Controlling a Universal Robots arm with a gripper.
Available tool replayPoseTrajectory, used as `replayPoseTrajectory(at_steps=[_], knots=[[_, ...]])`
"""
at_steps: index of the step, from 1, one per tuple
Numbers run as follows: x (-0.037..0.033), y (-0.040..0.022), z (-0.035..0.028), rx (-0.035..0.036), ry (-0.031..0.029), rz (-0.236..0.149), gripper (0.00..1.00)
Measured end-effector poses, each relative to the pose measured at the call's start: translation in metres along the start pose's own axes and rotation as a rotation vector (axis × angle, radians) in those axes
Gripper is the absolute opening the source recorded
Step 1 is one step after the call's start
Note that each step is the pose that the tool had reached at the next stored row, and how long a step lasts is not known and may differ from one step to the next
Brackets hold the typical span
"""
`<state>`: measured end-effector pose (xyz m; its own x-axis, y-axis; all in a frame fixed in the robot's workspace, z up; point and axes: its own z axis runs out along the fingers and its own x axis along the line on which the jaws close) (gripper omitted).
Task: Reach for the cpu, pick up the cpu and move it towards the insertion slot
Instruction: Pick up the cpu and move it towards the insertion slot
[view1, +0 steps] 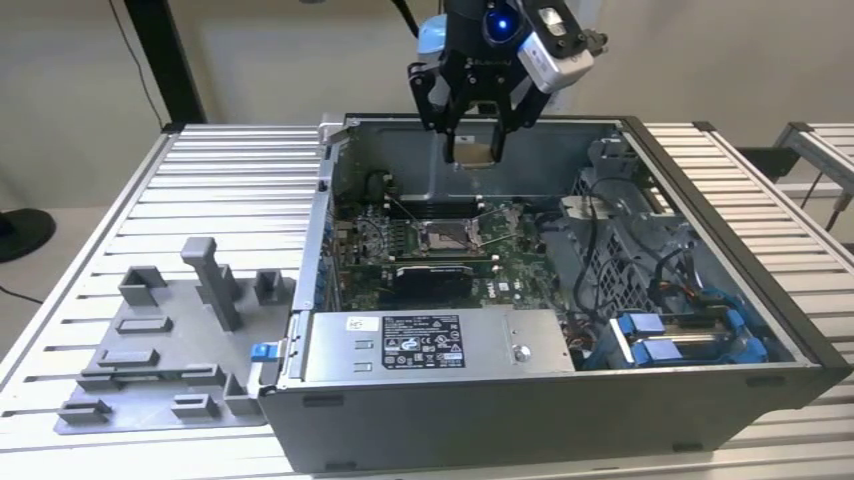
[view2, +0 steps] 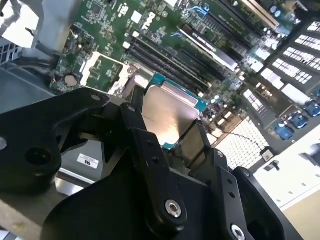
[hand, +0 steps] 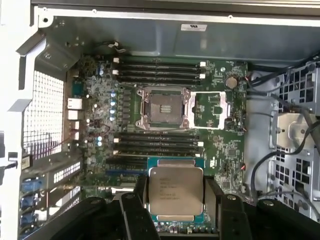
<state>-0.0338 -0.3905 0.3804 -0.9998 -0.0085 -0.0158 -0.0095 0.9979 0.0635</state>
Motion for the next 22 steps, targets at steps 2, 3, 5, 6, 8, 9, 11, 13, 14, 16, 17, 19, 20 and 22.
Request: replayPoseTrajectory(at_steps=[2,3,5,6,8,9,11,13,14,16,17,19,20,22], knots=[[-0.0001,0.0075,0.0028,-0.0004,-0.0001,0.0,0.0],[-0.0002,0.0112,0.0038,-0.0006,-0.0001,0.0,0.0],[-0.0002,0.0196,0.0062,-0.001,-0.0002,0.0,0.0],[-0.0003,0.0237,0.0073,-0.0011,-0.0002,0.0,0.0],[-0.0003,0.0322,0.0099,-0.0016,-0.0002,0.0,0.0],[-0.0004,0.0363,0.0113,-0.0018,-0.0003,0.0,0.0],[-0.0004,0.0451,0.014,-0.0018,-0.0003,0.0,0.0],[-0.0006,0.052,0.0166,-0.0026,-0.0003,0.0,0.0],[-0.0006,0.0539,0.0178,-0.0032,-0.0003,0.0,0.0],[-0.0007,0.0569,0.0197,-0.0042,-0.0004,0.001,0.0],[-0.0007,0.0585,0.0205,-0.0043,-0.0004,0.001,0.0],[-0.0007,0.0621,0.022,-0.0044,-0.0005,0.003,0.0],[-0.0007,0.0639,0.0223,-0.0044,-0.0006,0.004,0.0],[-0.0007,0.0669,0.0225,-0.0043,-0.0006,0.006,0.0]])
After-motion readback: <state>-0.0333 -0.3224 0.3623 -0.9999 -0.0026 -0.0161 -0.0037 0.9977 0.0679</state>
